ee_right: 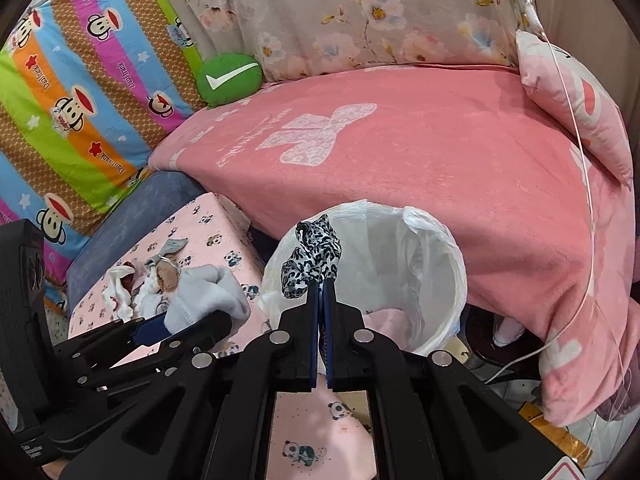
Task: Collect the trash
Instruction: 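Open the right tool over the bin while the left tool releases the sock inside, then grasp the white sock with the left tool while the right tool grasps the light-blue sock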
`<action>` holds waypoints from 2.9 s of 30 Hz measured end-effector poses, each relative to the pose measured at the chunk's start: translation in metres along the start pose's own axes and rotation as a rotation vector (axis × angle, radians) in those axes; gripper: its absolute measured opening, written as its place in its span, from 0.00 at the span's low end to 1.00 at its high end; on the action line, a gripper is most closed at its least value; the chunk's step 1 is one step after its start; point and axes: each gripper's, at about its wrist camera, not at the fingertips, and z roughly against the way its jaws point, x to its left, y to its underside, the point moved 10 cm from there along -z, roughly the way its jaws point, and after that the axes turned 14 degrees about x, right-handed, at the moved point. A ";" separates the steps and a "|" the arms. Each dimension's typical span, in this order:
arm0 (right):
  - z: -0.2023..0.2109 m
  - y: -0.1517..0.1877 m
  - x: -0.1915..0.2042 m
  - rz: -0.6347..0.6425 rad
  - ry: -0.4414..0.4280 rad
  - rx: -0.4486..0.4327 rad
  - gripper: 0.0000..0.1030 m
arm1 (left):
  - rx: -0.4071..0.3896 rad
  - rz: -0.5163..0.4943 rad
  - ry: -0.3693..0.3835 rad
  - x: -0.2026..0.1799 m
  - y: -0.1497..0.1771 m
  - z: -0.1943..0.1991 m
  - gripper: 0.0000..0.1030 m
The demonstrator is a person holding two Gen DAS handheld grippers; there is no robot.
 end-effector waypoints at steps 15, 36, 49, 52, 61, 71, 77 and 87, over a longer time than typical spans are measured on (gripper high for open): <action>-0.018 -0.007 -0.050 -0.026 0.000 0.025 0.04 | 0.042 -0.045 -0.014 -0.047 -0.017 -0.037 0.39; -0.014 -0.019 -0.039 -0.022 -0.003 -0.002 0.22 | 0.004 0.058 -0.053 -0.010 -0.020 -0.026 0.73; -0.024 -0.016 0.003 0.040 -0.016 0.014 0.24 | -0.014 0.171 -0.072 0.049 -0.003 -0.015 0.73; -0.032 -0.015 0.018 0.059 -0.025 0.028 0.25 | -0.011 0.206 -0.092 0.071 0.003 -0.014 0.73; -0.067 -0.005 0.104 0.181 -0.091 0.097 0.30 | -0.004 0.330 -0.161 0.153 0.029 -0.005 0.73; -0.120 0.015 0.216 0.328 -0.159 0.183 0.45 | -0.011 0.470 -0.269 0.252 0.060 0.011 0.82; -0.158 0.030 0.267 0.378 -0.200 0.244 0.52 | 0.002 0.577 -0.302 0.312 0.083 0.016 0.84; -0.211 0.042 0.302 0.388 -0.197 0.321 0.54 | -0.014 0.653 -0.273 0.368 0.079 0.014 0.84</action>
